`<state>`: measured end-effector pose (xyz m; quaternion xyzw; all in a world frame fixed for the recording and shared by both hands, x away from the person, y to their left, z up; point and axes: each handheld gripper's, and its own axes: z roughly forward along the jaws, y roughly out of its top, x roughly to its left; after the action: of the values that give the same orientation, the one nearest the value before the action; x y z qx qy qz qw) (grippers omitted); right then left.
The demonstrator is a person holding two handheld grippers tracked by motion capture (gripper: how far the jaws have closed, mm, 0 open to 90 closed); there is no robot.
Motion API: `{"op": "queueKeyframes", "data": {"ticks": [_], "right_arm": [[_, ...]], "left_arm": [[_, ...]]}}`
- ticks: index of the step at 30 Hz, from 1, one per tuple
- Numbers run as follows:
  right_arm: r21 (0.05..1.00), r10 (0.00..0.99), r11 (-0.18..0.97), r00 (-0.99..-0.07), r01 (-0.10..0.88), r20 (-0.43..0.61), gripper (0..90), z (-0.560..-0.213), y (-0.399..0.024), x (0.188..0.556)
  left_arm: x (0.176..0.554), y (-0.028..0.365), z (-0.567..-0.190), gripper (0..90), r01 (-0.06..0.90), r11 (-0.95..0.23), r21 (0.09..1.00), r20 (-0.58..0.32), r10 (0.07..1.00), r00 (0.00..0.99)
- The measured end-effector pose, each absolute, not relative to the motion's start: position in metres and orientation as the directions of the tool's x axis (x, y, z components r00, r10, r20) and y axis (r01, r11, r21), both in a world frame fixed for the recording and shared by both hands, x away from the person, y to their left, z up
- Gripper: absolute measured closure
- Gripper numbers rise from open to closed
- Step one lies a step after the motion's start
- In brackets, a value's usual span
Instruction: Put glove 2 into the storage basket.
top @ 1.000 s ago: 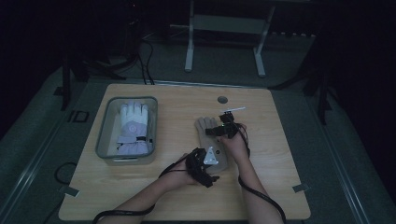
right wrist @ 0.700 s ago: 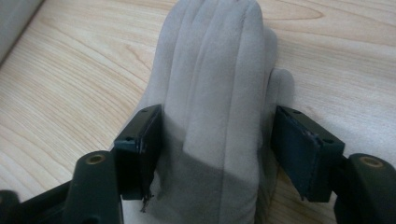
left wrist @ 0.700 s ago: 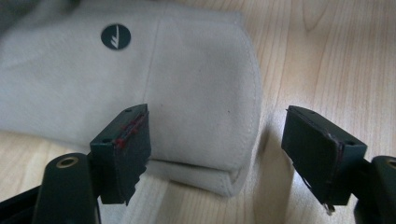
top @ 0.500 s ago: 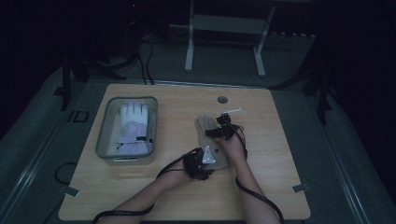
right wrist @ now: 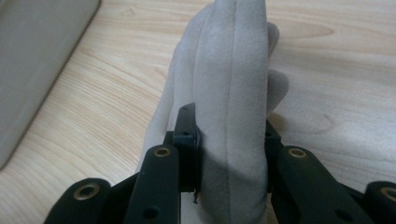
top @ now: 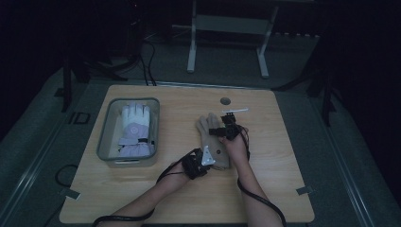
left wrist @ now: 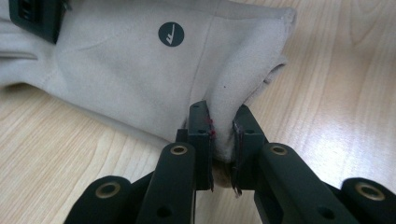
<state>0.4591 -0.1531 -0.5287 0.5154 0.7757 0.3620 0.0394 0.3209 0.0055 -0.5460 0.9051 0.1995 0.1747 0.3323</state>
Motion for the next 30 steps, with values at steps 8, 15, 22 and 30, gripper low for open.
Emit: {"op": "queueKeyframes", "data": {"ticks": [8, 15, 22, 30], "right_arm": [[0.624, 0.813, 0.181, -0.473, 0.760, 0.340, 70.5, -0.513, -0.153, 0.457], [0.649, 0.799, 0.186, -0.497, 0.738, 0.337, 70.4, -0.493, -0.146, 0.454], [0.685, 0.781, 0.204, -0.539, 0.699, 0.317, 70.3, -0.465, -0.124, 0.453], [0.697, 0.769, 0.224, -0.563, 0.681, 0.303, 70.3, -0.449, -0.098, 0.457]], "left_arm": [[0.316, 0.015, -0.528, 81.7, 0.231, -0.696, 0.680, 0.209, 0.485, 0.849], [0.313, 0.025, -0.511, 81.7, 0.221, -0.691, 0.688, 0.224, 0.492, 0.841], [0.309, 0.043, -0.491, 81.7, 0.235, -0.669, 0.705, 0.234, 0.532, 0.814], [0.309, 0.075, -0.471, 81.6, 0.254, -0.662, 0.705, 0.243, 0.562, 0.791]]}}
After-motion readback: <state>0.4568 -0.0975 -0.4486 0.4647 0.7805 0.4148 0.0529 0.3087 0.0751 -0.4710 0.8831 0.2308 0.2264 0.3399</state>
